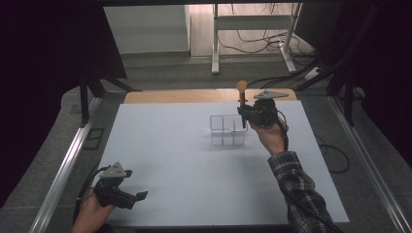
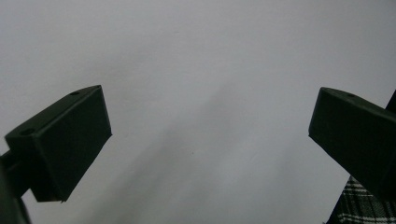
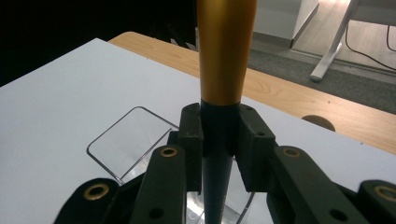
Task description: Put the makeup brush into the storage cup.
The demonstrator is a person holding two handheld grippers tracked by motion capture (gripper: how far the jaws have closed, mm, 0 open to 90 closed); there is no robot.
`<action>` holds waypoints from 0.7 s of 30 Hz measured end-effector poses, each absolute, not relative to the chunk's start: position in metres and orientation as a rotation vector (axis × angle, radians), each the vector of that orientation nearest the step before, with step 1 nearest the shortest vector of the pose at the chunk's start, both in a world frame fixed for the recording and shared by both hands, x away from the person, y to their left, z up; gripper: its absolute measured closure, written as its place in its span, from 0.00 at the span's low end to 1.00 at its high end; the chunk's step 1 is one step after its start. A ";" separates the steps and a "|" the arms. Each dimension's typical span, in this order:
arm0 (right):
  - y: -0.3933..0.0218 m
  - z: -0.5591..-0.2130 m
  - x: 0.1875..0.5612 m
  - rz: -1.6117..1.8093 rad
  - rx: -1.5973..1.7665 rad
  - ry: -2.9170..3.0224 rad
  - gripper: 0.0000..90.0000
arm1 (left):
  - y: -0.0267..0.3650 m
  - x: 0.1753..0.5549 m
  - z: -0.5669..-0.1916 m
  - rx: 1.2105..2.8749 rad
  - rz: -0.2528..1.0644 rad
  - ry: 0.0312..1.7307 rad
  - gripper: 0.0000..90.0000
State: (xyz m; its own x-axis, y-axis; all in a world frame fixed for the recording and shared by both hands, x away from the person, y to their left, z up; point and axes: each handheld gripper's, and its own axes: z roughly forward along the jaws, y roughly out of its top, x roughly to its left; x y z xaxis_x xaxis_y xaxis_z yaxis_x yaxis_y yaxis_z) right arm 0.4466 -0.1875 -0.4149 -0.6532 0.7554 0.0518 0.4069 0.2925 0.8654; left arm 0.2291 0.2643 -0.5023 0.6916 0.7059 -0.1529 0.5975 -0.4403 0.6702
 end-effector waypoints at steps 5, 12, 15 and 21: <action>-0.187 -0.420 0.447 1.304 1.053 2.205 0.81 | 0.264 0.229 -0.502 2.178 0.193 0.993 0.00; -0.187 -0.426 0.447 1.295 1.050 2.214 0.81 | 0.264 0.229 -0.502 2.179 0.193 0.992 0.00; -0.186 -0.429 0.447 1.288 1.054 2.222 0.81 | 0.264 0.229 -0.503 2.178 0.192 0.993 0.00; -0.185 -0.436 0.448 1.279 1.054 2.229 0.81 | 0.264 0.229 -0.503 2.178 0.192 0.993 0.00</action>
